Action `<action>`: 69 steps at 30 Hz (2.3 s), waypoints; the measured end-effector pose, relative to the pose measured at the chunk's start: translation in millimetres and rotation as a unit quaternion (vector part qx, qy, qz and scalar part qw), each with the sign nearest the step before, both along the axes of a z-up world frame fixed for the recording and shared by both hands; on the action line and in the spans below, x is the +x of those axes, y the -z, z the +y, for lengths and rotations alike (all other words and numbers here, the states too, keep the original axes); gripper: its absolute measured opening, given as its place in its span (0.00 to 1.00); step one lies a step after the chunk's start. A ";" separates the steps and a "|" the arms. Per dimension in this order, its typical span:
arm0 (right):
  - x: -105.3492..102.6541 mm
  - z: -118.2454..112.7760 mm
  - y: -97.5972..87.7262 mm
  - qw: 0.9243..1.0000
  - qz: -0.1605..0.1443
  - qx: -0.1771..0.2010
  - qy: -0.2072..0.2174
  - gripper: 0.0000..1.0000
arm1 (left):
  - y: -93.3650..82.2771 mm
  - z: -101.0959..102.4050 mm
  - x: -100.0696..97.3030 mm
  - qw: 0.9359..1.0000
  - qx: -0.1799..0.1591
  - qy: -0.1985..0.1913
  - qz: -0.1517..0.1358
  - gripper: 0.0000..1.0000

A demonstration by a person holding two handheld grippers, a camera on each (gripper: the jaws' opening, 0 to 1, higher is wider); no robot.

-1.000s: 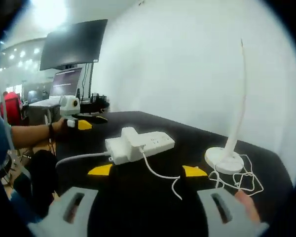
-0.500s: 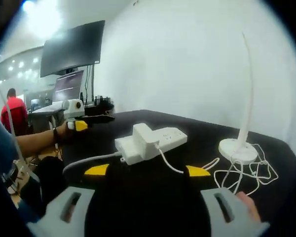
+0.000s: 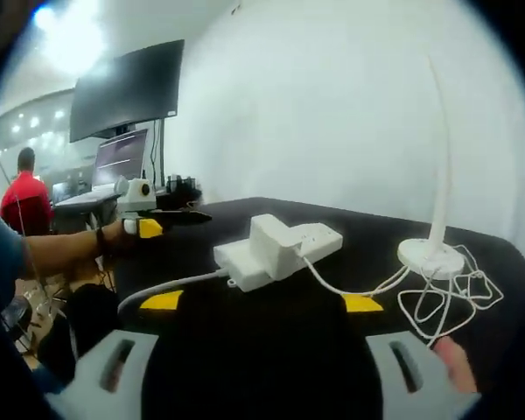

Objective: Insert the desk lamp plug into the socket, turn on the power strip switch, turn on the lamp switch, then turn off the lamp switch, turn off the power strip switch, and remove the plug from the socket.

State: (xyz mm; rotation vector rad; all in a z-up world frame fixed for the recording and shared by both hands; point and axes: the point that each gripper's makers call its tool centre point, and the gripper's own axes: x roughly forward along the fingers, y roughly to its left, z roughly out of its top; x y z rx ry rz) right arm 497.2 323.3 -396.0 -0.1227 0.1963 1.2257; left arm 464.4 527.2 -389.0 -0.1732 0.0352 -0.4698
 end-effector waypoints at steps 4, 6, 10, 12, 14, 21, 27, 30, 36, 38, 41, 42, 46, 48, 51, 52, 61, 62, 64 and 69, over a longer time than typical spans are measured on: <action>-2.9 4.2 4.0 1.000 0.016 0.005 -0.005 0.71 | -0.6 -1.5 -1.1 1.000 0.000 0.001 0.000 0.89; -4.4 6.7 5.7 1.000 0.021 0.005 -0.009 0.73 | -1.7 -2.7 -2.1 1.000 0.000 0.001 -0.004 0.89; -6.0 10.6 6.6 1.000 0.017 0.004 -0.013 0.74 | -3.1 -5.5 -2.4 1.000 0.000 0.005 -0.007 0.89; -5.4 11.9 7.0 1.000 0.022 0.006 -0.010 0.74 | -2.6 -7.3 -3.0 1.000 -0.002 0.009 -0.003 0.89; -6.1 14.1 6.3 1.000 0.027 0.011 -0.010 0.74 | -2.6 -9.3 -3.3 1.000 -0.002 0.011 -0.002 0.89; -11.5 21.9 13.2 0.999 0.049 0.009 -0.018 0.74 | -7.7 -8.0 -3.5 1.000 -0.009 0.011 -0.016 0.89; -18.4 27.3 21.5 0.998 0.064 0.001 -0.025 0.74 | -9.3 -12.4 -3.4 1.000 -0.012 0.012 -0.020 0.89; -19.8 29.8 24.7 0.997 0.066 -0.003 -0.027 0.74 | -8.5 -9.0 -2.9 1.000 -0.010 0.013 -0.020 0.89; -24.1 35.3 27.9 0.997 0.068 -0.008 -0.031 0.74 | -9.7 -9.1 -3.2 1.000 -0.011 0.011 -0.023 0.89; -24.5 36.4 28.3 0.997 0.068 -0.009 -0.031 0.74 | -9.7 -8.9 -3.4 1.000 -0.011 0.011 -0.023 0.89; -24.5 38.1 29.0 0.997 0.070 -0.008 -0.031 0.74 | -8.8 -6.0 -3.0 1.000 -0.009 0.011 -0.022 0.89; -24.7 38.7 29.3 0.997 0.070 -0.008 -0.031 0.74 | -8.8 -6.4 -3.1 1.000 -0.008 0.011 -0.022 0.89; -24.3 40.2 29.8 0.997 0.067 -0.009 -0.028 0.74 | -9.8 -6.7 -4.0 1.000 -0.009 0.011 -0.023 0.89; -23.3 40.5 30.0 0.997 0.066 -0.010 -0.025 0.73 | -10.7 -5.7 -4.4 1.000 -0.011 0.011 -0.025 0.89; -22.9 40.8 29.4 0.997 0.067 -0.009 -0.023 0.73 | -11.9 -6.6 -4.7 0.999 -0.012 0.011 -0.027 0.89; -22.6 41.1 28.9 0.997 0.067 -0.008 -0.022 0.73 | -12.2 -7.3 -4.8 0.999 -0.012 0.012 -0.028 0.89; -22.8 60.7 30.8 0.997 0.066 -0.013 -0.025 0.66 | -15.7 -9.4 -6.9 0.999 -0.017 0.017 -0.037 0.89; -22.1 61.8 31.1 0.997 0.066 -0.014 -0.025 0.65 | -14.7 -10.1 -6.7 0.999 -0.014 0.018 -0.036 0.89; -17.8 63.7 31.8 0.997 0.074 -0.013 -0.017 0.62 | -12.6 -9.5 -6.0 0.999 -0.010 0.018 -0.032 0.89; -6.1 69.6 24.2 0.996 0.086 0.007 0.002 0.59 | -13.0 -10.6 -6.3 0.999 -0.011 0.018 -0.033 0.89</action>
